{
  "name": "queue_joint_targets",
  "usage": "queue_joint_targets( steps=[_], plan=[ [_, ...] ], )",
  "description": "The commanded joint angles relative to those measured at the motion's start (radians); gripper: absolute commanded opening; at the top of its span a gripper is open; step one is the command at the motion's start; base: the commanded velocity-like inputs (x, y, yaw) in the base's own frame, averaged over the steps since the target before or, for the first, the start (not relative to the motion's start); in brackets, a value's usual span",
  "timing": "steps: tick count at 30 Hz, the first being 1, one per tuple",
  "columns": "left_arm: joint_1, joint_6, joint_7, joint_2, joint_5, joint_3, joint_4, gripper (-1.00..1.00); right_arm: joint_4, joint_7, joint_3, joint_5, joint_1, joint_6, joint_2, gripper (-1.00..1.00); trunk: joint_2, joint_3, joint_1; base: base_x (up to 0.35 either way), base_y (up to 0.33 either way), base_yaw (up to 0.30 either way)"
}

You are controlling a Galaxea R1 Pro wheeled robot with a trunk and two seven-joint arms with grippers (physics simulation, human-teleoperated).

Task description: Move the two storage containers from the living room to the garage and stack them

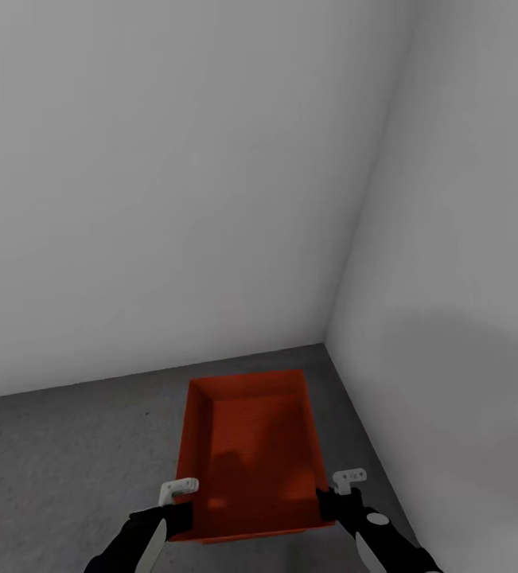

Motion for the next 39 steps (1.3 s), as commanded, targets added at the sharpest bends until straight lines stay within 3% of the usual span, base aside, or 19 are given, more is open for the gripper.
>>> queue_joint_targets(
  steps=[1, 39],
  plan=[
    [-0.001, -0.034, 0.027, 0.014, -0.023, 0.006, -0.032, -1.0, 0.003, 0.031, 0.03, -0.011, 0.0, -0.004, -0.001, -1.0, -0.001, -0.001, 0.0, 0.0, 0.0, 0.0],
    [0.0, -0.034, 0.027, 0.014, -0.021, 0.007, -0.032, -1.0, 0.003, 0.031, 0.03, -0.011, 0.0, -0.004, -0.001, -1.0, -0.001, -0.003, 0.0, 0.036, 0.0, 0.012]
  ],
)
